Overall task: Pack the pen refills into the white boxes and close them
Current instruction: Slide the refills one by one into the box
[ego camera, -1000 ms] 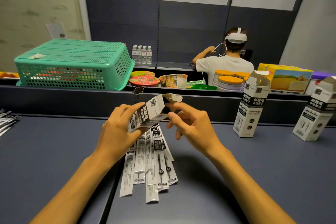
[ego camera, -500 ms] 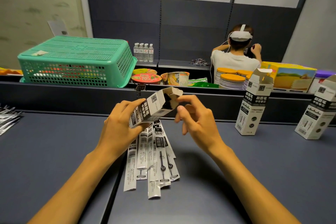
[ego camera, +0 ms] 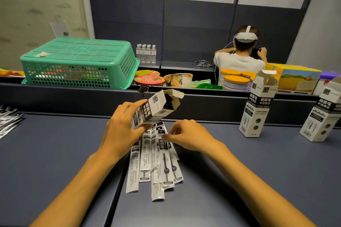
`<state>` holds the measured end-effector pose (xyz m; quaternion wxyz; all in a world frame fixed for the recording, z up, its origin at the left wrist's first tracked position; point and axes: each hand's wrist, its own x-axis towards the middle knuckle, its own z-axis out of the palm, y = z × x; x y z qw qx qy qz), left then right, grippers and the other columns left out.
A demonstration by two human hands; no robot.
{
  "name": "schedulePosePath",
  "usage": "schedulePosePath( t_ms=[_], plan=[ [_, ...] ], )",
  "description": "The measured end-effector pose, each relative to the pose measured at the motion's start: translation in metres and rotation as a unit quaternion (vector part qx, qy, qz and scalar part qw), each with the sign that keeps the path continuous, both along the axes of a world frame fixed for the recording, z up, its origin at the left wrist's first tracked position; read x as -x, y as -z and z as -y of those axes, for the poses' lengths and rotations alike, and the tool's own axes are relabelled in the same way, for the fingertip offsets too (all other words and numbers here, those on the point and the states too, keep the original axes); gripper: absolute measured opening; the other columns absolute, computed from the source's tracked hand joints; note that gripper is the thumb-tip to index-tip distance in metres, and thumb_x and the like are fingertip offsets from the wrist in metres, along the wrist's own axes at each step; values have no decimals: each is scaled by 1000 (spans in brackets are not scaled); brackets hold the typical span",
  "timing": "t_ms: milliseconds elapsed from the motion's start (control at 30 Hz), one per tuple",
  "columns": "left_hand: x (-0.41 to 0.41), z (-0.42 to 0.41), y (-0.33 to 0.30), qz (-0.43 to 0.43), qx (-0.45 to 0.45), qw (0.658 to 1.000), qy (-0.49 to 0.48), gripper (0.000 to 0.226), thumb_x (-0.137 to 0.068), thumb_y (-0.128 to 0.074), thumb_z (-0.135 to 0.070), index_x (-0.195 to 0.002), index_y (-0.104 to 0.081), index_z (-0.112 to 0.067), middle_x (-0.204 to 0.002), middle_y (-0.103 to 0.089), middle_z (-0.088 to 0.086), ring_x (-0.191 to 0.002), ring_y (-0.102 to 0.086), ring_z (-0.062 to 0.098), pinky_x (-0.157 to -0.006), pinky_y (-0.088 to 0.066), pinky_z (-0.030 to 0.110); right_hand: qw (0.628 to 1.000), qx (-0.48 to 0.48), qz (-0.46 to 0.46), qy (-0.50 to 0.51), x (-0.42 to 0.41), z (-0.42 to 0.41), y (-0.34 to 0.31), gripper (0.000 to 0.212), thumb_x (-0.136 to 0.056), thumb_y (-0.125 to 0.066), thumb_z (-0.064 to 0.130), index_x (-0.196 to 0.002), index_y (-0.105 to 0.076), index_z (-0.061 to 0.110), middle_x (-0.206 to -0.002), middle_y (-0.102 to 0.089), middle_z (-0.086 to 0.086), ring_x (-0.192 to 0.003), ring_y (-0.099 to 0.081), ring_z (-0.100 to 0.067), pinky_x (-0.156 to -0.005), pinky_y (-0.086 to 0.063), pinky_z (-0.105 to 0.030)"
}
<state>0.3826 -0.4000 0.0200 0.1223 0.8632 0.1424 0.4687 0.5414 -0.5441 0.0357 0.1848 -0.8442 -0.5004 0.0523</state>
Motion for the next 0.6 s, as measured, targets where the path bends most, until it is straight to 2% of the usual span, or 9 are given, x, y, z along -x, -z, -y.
schedulePosePath(
  t_ms=[67, 200, 333, 467, 600],
  plan=[
    [0, 0, 0, -1, 0, 1000, 1, 70, -74, -81, -25, -137, -49, -24, -113, -58, -4, -101, -52, 12, -80, -50, 31, 1000, 7, 7, 13, 4, -5, 4, 58, -79, -59, 71, -94, -69, 16, -90, -71, -4, -84, -65, -20, -79, -56, -42],
    [0, 0, 1, 1, 0, 1000, 3, 71, -74, -82, -22, -137, -49, -25, -112, -58, -4, -101, -53, 13, -80, -52, 34, 999, -9, 8, 41, 11, -7, 11, 64, -78, -63, 69, -92, -68, 7, -88, -70, -9, -84, -64, -26, -72, -51, -38],
    [-1, -2, 2, -1, 1, 1000, 3, 73, -74, -82, -23, -137, -48, -27, -112, -57, -5, -101, -52, 13, -79, -53, 36, 998, -1, -6, 58, 11, -11, 15, 51, -77, -66, 65, -73, -60, 14, -76, -67, -8, -77, -62, -26, -64, -45, -34],
    [-2, -2, 2, -1, -2, 1000, 4, 73, -73, -82, -26, -137, -47, -28, -113, -58, -5, -102, -53, 14, -79, -53, 37, 996, 8, -57, 72, 5, -12, 17, 56, -76, -70, 61, -52, -41, 19, -51, -45, 2, -56, -47, -20, -55, -35, -29],
    [-1, -1, 2, 0, 1, 1000, 5, 72, -74, -82, -25, -137, -47, -27, -112, -58, -4, -101, -53, 14, -78, -54, 40, 992, -6, -106, 63, 0, -12, 21, 50, -75, -73, 56, -53, -46, 19, -50, -47, 4, -54, -46, -17, -54, -36, -27]
  ],
)
